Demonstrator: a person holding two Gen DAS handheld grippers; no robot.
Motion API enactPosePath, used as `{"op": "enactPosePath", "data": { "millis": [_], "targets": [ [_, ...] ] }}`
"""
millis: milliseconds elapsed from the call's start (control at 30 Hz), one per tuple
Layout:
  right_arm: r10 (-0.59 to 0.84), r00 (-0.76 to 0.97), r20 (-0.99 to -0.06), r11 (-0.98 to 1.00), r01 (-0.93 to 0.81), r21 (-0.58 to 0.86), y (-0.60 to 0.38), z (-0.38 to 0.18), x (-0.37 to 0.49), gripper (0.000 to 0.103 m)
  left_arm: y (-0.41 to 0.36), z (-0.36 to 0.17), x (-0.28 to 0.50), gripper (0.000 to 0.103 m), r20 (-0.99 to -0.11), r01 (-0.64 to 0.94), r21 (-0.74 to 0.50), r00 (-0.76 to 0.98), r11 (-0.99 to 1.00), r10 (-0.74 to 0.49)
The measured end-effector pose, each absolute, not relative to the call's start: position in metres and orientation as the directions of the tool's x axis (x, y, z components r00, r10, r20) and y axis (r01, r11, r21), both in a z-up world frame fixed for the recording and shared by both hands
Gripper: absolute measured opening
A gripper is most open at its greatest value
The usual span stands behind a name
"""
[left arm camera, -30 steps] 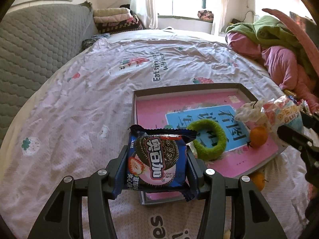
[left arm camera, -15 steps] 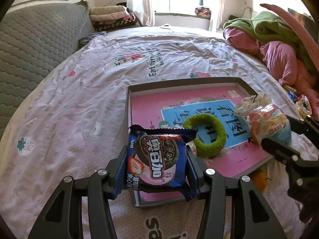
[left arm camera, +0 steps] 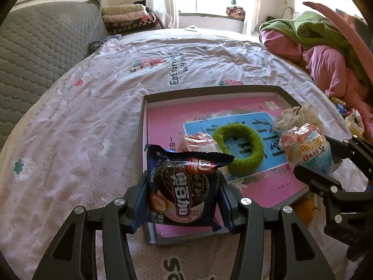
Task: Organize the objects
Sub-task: 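Lower the Oreo pack into the tray while the right tool lowers the Kinder egg beside the ring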
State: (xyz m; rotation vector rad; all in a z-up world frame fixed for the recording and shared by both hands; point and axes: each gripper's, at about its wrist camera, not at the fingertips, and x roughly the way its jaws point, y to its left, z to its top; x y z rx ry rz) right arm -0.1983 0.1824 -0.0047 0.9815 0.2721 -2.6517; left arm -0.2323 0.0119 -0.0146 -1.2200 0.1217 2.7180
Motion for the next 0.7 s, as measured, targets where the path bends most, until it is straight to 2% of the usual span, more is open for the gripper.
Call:
{"op": "enactPosePath", "data": {
  "millis": [700],
  "targets": [
    [-0.194, -0.711, -0.676, -0.934, 0.345, -0.096, 0.177, -0.019, -0.209, 0.056, 0.016, -0.028, -0.234, 0.054, -0.769, -0.19, 0.006, -0.629, -0.982, 0.116]
  ]
}}
